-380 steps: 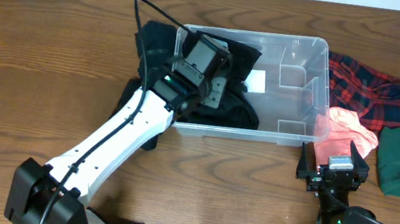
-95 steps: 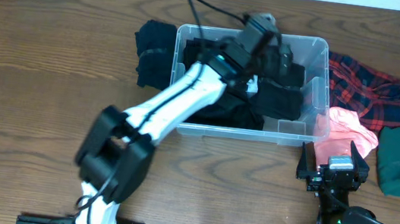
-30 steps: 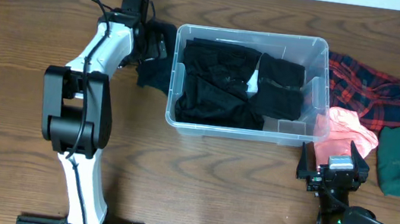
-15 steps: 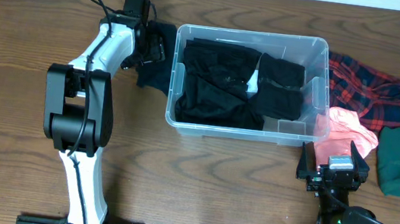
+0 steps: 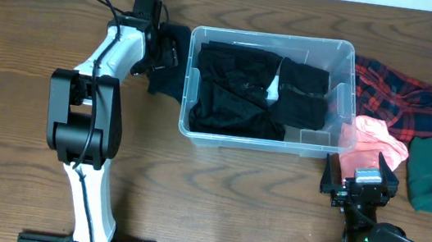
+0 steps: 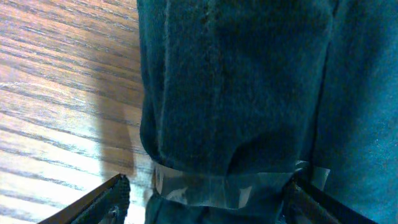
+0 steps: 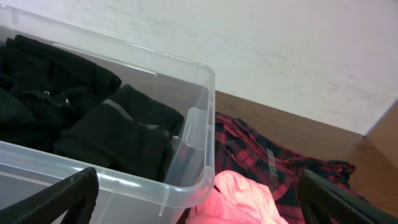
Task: Pack container
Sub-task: 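Move the left gripper to the last black folded item and grasp it, then carry the black item over the bin and lower it inside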
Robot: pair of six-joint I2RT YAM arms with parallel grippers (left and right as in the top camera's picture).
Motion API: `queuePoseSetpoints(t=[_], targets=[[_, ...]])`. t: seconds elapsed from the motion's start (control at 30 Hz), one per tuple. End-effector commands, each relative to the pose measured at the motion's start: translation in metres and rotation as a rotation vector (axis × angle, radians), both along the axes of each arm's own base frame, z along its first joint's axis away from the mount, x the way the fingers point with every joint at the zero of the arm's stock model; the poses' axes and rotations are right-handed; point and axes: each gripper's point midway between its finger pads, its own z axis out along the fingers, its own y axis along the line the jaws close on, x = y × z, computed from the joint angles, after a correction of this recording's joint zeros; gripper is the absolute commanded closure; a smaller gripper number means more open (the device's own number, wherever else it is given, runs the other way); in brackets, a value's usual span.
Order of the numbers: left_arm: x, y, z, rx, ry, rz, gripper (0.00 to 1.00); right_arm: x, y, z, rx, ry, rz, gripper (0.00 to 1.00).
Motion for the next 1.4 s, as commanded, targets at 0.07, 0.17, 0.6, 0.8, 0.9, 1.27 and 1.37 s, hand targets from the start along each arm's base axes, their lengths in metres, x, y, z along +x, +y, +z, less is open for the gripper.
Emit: queuePoseSetpoints(t=[0.07,0.17,0.6,0.8,0.9,1.27,1.37], targets=[[-0.037,0.013,-0.050,0.048,0.150,-0.003,0.24,0.000,-0.001,-0.002,-0.009,0.004,-0.005,0.01],[-0.038,0.014,-0.050,0.048,0.154,-0.002,0.40,0.000,-0.001,-0.002,-0.009,0.004,-0.005,0.01],[-0.036,0.022,-0.031,0.061,0.134,0.003,0.94,0.000,-0.001,-0.002,-0.010,0.004,-0.005,0.01],[-0.026,0.044,0.037,0.095,0.019,0.035,0.94,0.000,-0.001,-0.002,-0.009,0.004,-0.005,0.01],[-0.024,0.046,0.084,0.110,-0.079,-0.008,0.94,0.000,-0.001,-0.002,-0.009,0.004,-0.005,0.01],[-0.051,-0.031,0.253,0.271,-0.507,-0.510,0.94,0.000,-0.001,-0.002,-0.009,0.004,-0.005,0.01],[-0.069,-0.077,0.268,0.274,-0.571,-0.742,0.94,0.000,-0.001,-0.002,-0.010,0.004,-0.005,0.01]])
